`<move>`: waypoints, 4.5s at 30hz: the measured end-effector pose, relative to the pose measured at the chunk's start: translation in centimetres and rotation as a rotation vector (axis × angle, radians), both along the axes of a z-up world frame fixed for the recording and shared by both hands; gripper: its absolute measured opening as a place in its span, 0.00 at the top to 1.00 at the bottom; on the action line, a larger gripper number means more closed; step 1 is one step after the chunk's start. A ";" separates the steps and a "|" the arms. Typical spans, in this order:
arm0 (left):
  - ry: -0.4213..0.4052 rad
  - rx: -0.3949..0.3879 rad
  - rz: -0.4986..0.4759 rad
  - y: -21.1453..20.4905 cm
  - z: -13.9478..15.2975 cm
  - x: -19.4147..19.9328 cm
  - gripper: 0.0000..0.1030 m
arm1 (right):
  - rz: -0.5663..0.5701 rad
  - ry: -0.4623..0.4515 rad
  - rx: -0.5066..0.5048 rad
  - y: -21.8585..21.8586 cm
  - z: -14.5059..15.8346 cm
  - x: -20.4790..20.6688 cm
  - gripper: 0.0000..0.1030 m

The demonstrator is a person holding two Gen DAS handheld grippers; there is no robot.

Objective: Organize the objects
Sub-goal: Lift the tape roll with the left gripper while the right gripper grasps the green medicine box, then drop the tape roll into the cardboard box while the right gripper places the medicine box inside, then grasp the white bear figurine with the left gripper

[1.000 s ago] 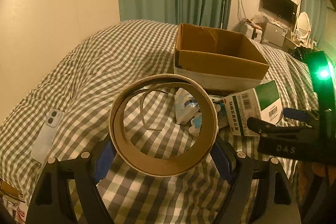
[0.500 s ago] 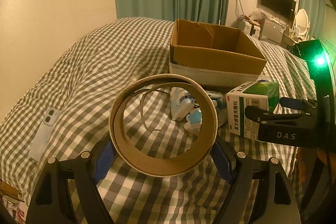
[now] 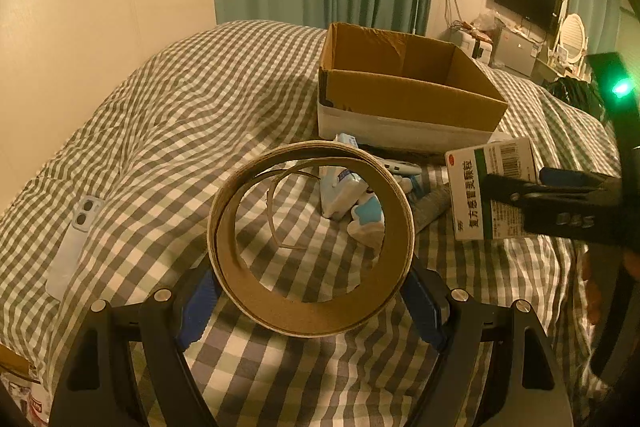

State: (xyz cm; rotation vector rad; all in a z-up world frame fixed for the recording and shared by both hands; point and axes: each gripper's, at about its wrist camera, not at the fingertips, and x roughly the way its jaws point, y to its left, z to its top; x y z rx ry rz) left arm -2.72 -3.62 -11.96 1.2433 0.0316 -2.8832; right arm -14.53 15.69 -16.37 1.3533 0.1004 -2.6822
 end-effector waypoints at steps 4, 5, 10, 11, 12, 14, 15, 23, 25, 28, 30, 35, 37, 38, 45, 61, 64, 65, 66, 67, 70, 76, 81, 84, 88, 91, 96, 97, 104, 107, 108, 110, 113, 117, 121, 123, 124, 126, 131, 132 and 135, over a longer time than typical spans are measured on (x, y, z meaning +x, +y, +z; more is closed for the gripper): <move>-0.008 0.002 0.001 0.0 -0.3 -0.1 0.19 | 0.061 0.026 -0.039 0.6 1.3 0.8 0.00; -0.011 0.001 0.001 0.0 -0.3 -0.2 0.19 | 0.080 0.028 -0.028 0.6 1.4 0.7 0.00; -0.019 -0.003 -0.005 0.3 -0.5 -0.3 0.19 | 0.154 -0.036 -0.009 0.4 -0.4 -0.5 0.00; -0.020 -0.004 -0.006 0.3 -0.5 -0.3 0.19 | 0.162 -0.053 -0.004 0.1 -1.0 -0.8 0.00; -0.021 -0.005 -0.007 0.3 -0.5 -0.3 0.19 | 0.167 -0.071 0.007 -0.3 -2.0 -0.9 0.00; -0.022 -0.003 -0.007 0.3 -0.5 -0.3 0.19 | 0.169 -0.091 0.023 -0.6 -3.0 -0.9 0.00; -0.024 -0.004 -0.007 0.4 -0.5 -0.3 0.19 | 0.168 -0.092 0.022 -0.6 -3.2 -0.7 0.00; -0.015 0.018 -0.040 1.0 0.8 0.5 0.19 | 0.120 -0.010 -0.050 1.4 0.1 4.1 0.03; -0.012 0.037 -0.068 1.4 1.6 1.0 0.19 | 0.118 -0.001 -0.050 2.1 0.8 5.8 0.03; 0.004 0.067 -0.092 1.6 3.4 1.3 0.19 | 0.108 0.009 -0.058 3.6 2.4 8.4 0.03; 0.029 0.076 -0.112 1.8 5.4 1.1 0.19 | 0.103 0.022 -0.069 4.3 4.0 9.6 0.03; 0.094 0.064 -0.157 2.1 10.6 -0.9 0.19 | 0.138 0.147 -0.065 5.2 11.1 11.4 0.03; 0.119 0.048 -0.171 2.3 12.5 -2.4 0.19 | 0.153 0.187 -0.059 5.1 13.6 11.1 0.03; 0.127 0.041 -0.175 2.4 13.3 -3.2 0.19 | 0.161 0.201 -0.054 5.0 14.7 10.8 0.03; 0.155 0.045 -0.171 3.0 17.9 -11.7 0.19 | 0.145 0.266 -0.036 5.2 19.9 5.6 0.03; 0.048 -0.027 -0.173 5.5 7.6 -25.9 0.19 | 0.113 0.177 -0.071 2.6 17.0 -12.8 0.03; 0.034 -0.033 -0.173 5.3 5.7 -26.8 0.19 | 0.108 0.129 -0.084 2.4 14.1 -15.0 0.03; 0.032 -0.025 -0.175 5.4 5.3 -27.0 0.19 | 0.107 0.117 -0.087 2.4 13.3 -15.6 0.03; 0.031 -0.016 -0.177 5.4 4.9 -27.1 0.18 | 0.103 0.111 -0.093 2.4 12.6 -16.1 0.03; 0.033 -0.008 -0.176 5.3 4.7 -27.2 0.17 | 0.100 0.111 -0.100 2.5 12.1 -16.1 0.03; 0.062 -0.013 -0.150 5.3 4.6 -26.8 0.01 | 0.103 0.121 -0.130 2.6 11.3 -16.0 0.01; 0.112 0.018 -0.127 4.0 7.9 -24.0 0.00 | 0.112 0.185 -0.112 2.4 13.3 -14.0 0.00; 0.186 0.030 -0.124 3.5 13.0 -19.7 0.00 | 0.098 0.259 -0.105 3.7 17.9 -11.0 0.00; 0.241 0.008 -0.125 3.5 15.8 -17.0 0.00 | 0.091 0.329 -0.077 3.9 21.3 -7.9 0.00; 0.289 0.000 -0.128 3.1 18.6 -13.2 0.00 | 0.085 0.432 -0.032 4.1 25.3 -2.6 0.00; 0.313 -0.006 -0.122 2.5 19.5 -10.4 0.00 | 0.087 0.483 -0.022 4.2 27.4 0.8 0.00; 0.345 -0.020 -0.134 2.7 18.9 -7.0 0.00 | 0.084 0.517 -0.006 4.8 27.4 4.8 0.00; 0.345 -0.029 -0.139 2.7 18.4 -6.5 0.00 | 0.082 0.516 -0.006 4.9 26.9 5.4 0.00; 0.285 -0.017 -0.082 2.6 12.8 -5.3 0.00 | 0.025 0.481 -0.024 6.0 22.0 6.8 0.00; 0.236 0.012 -0.047 2.4 9.3 -5.9 0.00 | -0.007 0.442 -0.015 6.2 18.8 5.7 0.00; 0.225 0.012 -0.022 2.3 8.1 -5.9 0.00 | -0.010 0.424 -0.028 6.3 17.6 5.3 0.00; 0.202 0.029 0.024 2.1 5.4 -6.1 0.00 | -0.023 0.396 -0.051 6.5 15.0 4.4 0.00; 0.117 0.058 0.018 2.2 1.5 -6.6 0.00 | -0.060 0.370 -0.064 6.7 10.5 3.0 0.00; 0.067 0.006 0.000 3.0 -2.1 -6.3 0.00 | -0.074 0.246 -0.044 6.7 5.4 1.3 0.00; 0.030 -0.037 -0.012 3.4 -3.9 -6.4 0.03 | -0.110 0.178 -0.096 7.7 3.4 0.5 0.00; 0.034 -0.021 -0.020 3.5 -3.9 -6.3 0.06 | -0.121 0.169 -0.095 7.9 3.0 0.4 0.00; 0.039 -0.019 -0.031 3.6 -3.9 -6.2 0.07 | -0.125 0.167 -0.087 7.9 2.7 0.4 0.00; 0.038 -0.032 -0.054 4.3 -4.3 -6.3 0.10 | -0.129 0.150 -0.073 7.7 2.2 0.3 0.00; 0.000 -0.083 -0.068 5.4 -6.1 -8.2 0.33 | -0.135 0.126 -0.063 7.4 1.3 0.1 0.00; -0.002 -0.088 -0.061 5.5 -6.3 -8.3 0.43 | -0.136 0.118 -0.063 7.4 1.0 0.1 0.00; 0.009 -0.080 -0.067 5.3 -6.3 -8.2 0.50 | -0.141 0.106 -0.059 7.3 0.6 0.0 0.01</move>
